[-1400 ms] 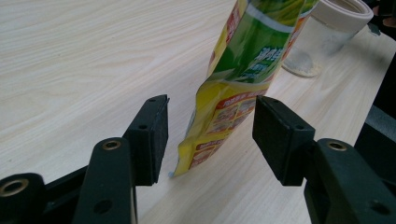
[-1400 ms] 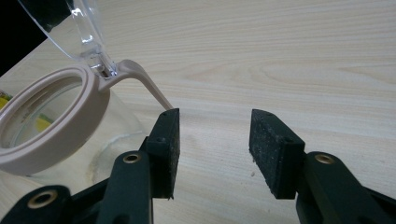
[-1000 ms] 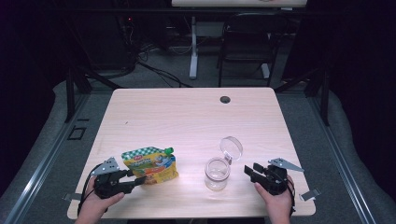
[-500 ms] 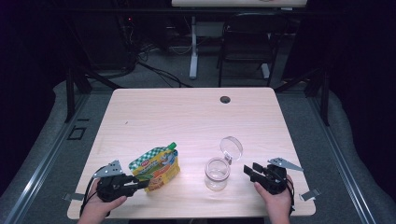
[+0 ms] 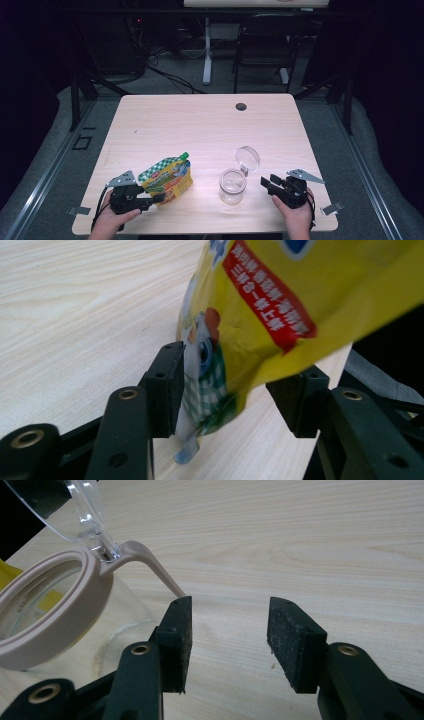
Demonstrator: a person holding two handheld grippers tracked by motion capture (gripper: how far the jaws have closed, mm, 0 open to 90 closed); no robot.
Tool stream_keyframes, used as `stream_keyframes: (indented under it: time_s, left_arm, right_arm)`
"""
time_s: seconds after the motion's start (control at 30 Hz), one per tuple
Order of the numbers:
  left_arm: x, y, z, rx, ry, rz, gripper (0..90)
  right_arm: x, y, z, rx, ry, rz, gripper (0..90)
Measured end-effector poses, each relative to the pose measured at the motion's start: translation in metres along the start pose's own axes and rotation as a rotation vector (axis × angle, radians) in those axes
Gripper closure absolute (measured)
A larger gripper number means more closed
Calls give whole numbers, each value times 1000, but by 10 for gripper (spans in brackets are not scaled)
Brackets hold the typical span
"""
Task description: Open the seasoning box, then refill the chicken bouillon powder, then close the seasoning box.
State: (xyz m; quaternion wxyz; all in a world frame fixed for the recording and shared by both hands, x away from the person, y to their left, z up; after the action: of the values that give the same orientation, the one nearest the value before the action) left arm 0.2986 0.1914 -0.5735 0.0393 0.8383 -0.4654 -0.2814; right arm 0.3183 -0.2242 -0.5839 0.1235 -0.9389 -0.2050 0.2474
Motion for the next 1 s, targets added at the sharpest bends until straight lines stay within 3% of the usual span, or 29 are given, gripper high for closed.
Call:
stream_keyframes:
  time_s: [1.0]
  left_arm:
    - [25,-6,7,-11,-20,-6,427]
  right_arm:
    - [-2,1,-1,8,14,7,509]
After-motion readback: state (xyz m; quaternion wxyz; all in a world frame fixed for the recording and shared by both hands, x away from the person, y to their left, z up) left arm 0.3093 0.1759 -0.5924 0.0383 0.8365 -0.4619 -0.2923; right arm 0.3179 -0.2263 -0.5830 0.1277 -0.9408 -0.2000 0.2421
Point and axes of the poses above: each handheld gripper's, and its own axes: x roughly forward along the jaws, z roughly out of its underside, y roughly to its right, the point moved 6 cm from there along x, roughly forward along the jaws, and after that the axes turned 7 degrees about y, right-handed, at the moved point
